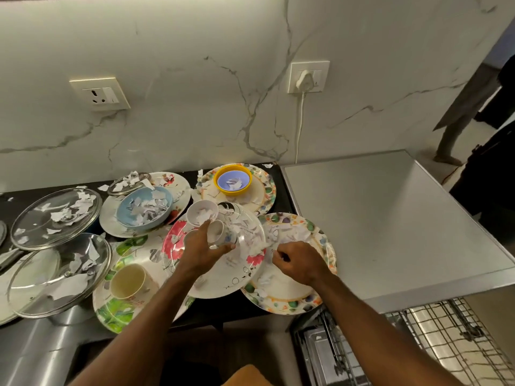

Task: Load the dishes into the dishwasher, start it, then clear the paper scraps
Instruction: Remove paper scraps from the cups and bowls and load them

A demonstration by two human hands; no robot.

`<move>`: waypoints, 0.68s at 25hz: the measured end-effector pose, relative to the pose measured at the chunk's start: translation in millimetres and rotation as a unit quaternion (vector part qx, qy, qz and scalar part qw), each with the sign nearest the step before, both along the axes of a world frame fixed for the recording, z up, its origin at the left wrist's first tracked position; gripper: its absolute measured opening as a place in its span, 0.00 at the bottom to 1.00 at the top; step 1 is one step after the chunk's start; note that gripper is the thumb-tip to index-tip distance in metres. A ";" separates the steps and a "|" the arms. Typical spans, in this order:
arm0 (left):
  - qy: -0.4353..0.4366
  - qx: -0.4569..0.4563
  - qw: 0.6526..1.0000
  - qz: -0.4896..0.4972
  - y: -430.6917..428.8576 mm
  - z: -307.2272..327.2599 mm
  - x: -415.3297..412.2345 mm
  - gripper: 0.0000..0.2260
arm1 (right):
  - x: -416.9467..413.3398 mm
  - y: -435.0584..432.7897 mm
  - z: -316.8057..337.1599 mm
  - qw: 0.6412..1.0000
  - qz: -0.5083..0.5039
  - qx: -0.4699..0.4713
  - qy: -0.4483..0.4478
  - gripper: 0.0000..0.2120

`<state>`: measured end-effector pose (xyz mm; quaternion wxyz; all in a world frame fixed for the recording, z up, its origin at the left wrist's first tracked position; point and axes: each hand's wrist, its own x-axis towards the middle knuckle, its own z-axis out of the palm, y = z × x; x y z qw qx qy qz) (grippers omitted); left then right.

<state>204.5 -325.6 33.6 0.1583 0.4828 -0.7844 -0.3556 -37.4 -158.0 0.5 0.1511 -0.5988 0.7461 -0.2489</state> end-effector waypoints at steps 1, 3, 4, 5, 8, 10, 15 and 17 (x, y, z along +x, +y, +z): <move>0.023 -0.016 1.000 0.000 -0.4 -0.3 0.3 0.38 | 3.7 -4.9 2.3 1.000 0.005 -0.006 -0.010 0.18; 0.049 -0.028 0.998 0.003 -0.6 2.6 0.2 0.30 | 11.9 -13.0 7.8 1.000 0.003 -0.018 -0.023 0.19; 0.054 -0.036 0.998 0.003 -0.9 4.0 0.6 0.29 | 16.5 -15.5 11.6 0.999 -0.001 -0.028 -0.036 0.19; 0.057 -0.049 0.997 0.001 -1.8 3.1 1.3 0.30 | 21.7 -17.4 16.6 0.997 -0.008 -0.042 -0.056 0.18; 0.066 -0.101 0.992 -0.032 2.9 3.2 -0.7 0.34 | 43.8 -22.8 41.8 0.981 -0.033 -0.109 -0.159 0.14; 0.086 -0.122 0.986 -0.074 11.9 9.8 -7.4 0.36 | 61.5 -27.8 61.4 0.967 -0.028 -0.158 -0.200 0.13; 0.088 -0.127 0.981 -0.115 7.4 17.7 -19.7 0.32 | 81.2 -31.9 77.0 0.979 0.007 -0.197 -0.052 0.14; 0.070 -0.134 0.978 -0.142 7.8 19.2 -22.9 0.33 | 85.4 -33.8 71.4 0.989 0.019 -0.144 -0.008 0.20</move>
